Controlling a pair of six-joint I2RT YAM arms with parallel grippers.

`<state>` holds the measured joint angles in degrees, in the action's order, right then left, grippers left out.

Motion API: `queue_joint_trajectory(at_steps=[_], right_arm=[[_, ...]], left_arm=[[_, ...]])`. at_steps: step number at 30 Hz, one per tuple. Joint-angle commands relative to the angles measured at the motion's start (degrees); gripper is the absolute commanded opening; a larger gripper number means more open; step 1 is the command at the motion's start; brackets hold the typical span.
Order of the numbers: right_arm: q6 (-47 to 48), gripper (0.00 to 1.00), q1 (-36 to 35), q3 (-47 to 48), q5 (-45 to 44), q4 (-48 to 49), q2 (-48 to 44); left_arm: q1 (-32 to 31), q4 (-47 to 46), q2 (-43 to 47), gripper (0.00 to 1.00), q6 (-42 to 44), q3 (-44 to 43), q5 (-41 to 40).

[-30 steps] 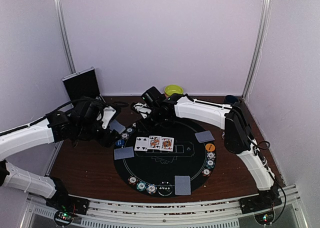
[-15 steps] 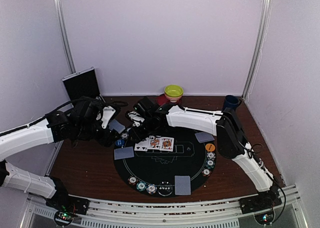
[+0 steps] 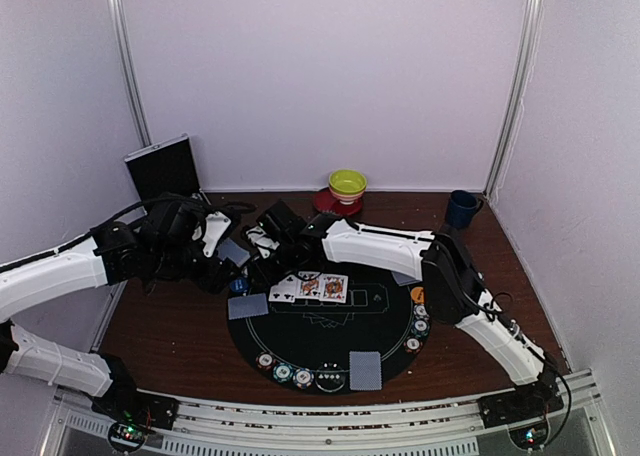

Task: Distribute texas hold em gaming equipment
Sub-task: Place the all-in button in the small blind area.

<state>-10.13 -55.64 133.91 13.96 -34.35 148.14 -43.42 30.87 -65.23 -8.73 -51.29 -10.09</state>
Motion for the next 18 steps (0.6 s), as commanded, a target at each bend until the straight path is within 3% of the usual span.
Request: queue_joint_trajectory(at_steps=[1, 18], right_arm=[[1.8, 0.53, -0.5, 2.0, -3.6, 1.6, 1.6], [4.3, 0.53, -2.9, 2.8, -8.8, 1.2, 3.3]], left_arm=[[0.5, -3.2, 1.1, 0.63, -0.4, 0.1, -0.1], [0.5, -3.2, 1.7, 0.63, -0.1, 0.2, -0.1]])
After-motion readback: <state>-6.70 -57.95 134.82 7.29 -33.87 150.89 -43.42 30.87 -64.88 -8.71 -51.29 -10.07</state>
